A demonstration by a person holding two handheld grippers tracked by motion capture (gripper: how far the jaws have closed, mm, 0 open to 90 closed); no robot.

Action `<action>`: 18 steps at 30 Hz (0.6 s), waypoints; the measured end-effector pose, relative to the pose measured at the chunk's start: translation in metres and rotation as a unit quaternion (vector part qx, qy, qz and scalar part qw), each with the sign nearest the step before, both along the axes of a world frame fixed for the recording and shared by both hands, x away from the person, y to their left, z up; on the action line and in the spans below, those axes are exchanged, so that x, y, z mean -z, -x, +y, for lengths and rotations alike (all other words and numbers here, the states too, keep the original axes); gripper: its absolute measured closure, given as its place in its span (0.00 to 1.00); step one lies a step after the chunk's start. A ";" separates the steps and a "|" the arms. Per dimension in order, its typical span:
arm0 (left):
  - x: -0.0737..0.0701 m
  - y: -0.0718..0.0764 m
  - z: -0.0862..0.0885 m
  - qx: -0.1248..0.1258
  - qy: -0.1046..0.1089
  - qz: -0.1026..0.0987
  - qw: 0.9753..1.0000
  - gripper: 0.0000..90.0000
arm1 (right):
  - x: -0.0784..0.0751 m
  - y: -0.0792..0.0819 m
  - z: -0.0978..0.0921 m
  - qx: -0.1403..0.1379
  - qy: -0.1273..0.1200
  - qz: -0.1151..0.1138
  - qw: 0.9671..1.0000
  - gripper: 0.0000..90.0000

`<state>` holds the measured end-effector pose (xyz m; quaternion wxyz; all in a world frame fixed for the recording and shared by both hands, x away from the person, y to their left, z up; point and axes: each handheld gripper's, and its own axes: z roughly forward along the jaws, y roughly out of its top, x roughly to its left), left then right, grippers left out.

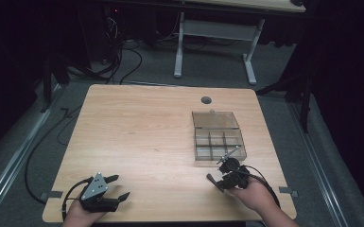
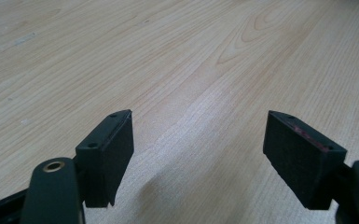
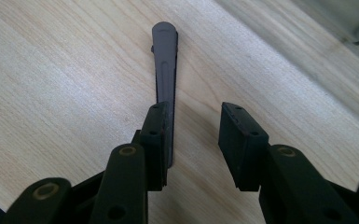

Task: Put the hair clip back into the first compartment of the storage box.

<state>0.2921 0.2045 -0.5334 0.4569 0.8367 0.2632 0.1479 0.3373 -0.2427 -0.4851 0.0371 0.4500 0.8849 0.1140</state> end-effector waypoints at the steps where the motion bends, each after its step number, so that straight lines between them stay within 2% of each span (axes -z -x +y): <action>1: 0.000 0.000 0.000 0.000 0.000 0.000 1.000 0.28 | 0.000 -0.001 0.001 -0.001 0.003 0.002 1.000 0.70; 10: 0.000 0.000 0.000 0.002 0.000 -0.001 1.000 0.28 | 0.000 -0.006 0.007 -0.020 0.029 0.020 0.999 0.70; 18: 0.000 0.000 0.000 0.005 -0.002 0.000 1.000 0.28 | -0.002 -0.011 0.019 -0.036 0.031 0.027 0.999 0.71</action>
